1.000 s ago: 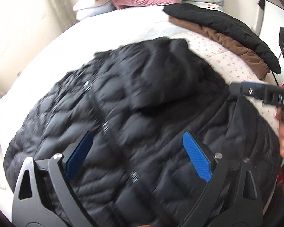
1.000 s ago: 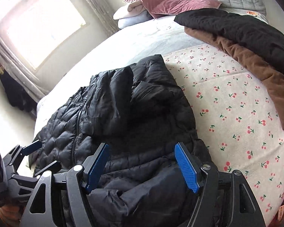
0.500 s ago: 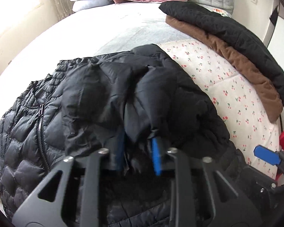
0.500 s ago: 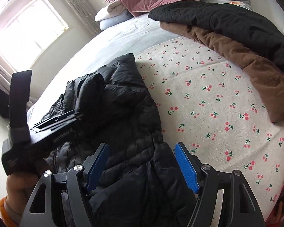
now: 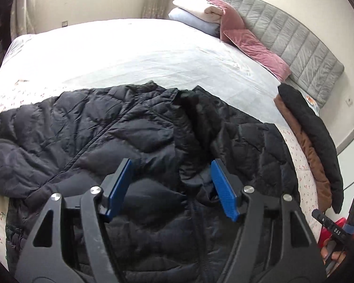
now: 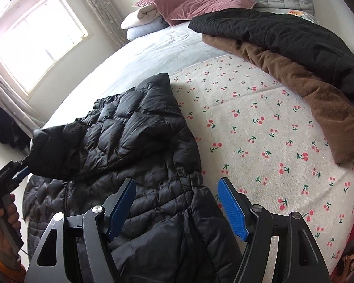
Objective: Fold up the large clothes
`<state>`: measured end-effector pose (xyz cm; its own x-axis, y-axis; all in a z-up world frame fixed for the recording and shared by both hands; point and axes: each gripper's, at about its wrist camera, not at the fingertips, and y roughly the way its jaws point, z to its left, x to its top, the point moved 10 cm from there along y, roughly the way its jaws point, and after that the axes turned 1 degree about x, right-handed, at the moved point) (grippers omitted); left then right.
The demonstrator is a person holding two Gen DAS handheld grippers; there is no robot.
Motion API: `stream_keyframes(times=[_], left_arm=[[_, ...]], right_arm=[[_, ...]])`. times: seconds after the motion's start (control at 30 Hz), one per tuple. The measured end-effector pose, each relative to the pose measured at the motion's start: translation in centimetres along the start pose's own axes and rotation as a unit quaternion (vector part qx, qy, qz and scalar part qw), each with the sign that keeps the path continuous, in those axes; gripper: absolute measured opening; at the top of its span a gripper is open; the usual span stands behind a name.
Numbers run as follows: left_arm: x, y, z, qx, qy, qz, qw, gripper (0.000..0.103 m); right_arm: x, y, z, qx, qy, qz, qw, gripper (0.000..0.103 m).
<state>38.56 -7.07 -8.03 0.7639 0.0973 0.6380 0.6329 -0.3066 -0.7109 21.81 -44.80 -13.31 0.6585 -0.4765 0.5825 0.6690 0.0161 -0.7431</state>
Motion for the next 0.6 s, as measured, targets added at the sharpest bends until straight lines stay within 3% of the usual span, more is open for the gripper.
stream_keyframes(times=[0.13,0.23,0.37,0.5,0.6], left_arm=[[0.1,0.5,3.7,0.012,-0.062,-0.021,0.9977,0.069],[0.3,0.7,3.4,0.005,-0.066,-0.051,0.9965,0.069],[-1.9,2.8,-1.3,-0.021,0.007,-0.013,0.9997,0.069],[-6.0,7.9,-2.0,0.038,0.066,0.065,0.995,0.069],[-6.3,8.2,-2.4,0.065,0.104,0.055,0.991,0.07]], right_arm=[[0.1,0.2,-0.2,-0.011,0.004,-0.004,1.0,0.073],[0.0,0.3,1.3,-0.013,-0.024,-0.012,1.0,0.073],[-0.8,1.0,3.8,-0.016,-0.075,-0.011,0.997,0.073],[-2.5,2.9,4.8,-0.034,-0.104,0.021,0.994,0.073],[-3.2,3.5,4.5,-0.045,-0.107,0.036,0.993,0.073]])
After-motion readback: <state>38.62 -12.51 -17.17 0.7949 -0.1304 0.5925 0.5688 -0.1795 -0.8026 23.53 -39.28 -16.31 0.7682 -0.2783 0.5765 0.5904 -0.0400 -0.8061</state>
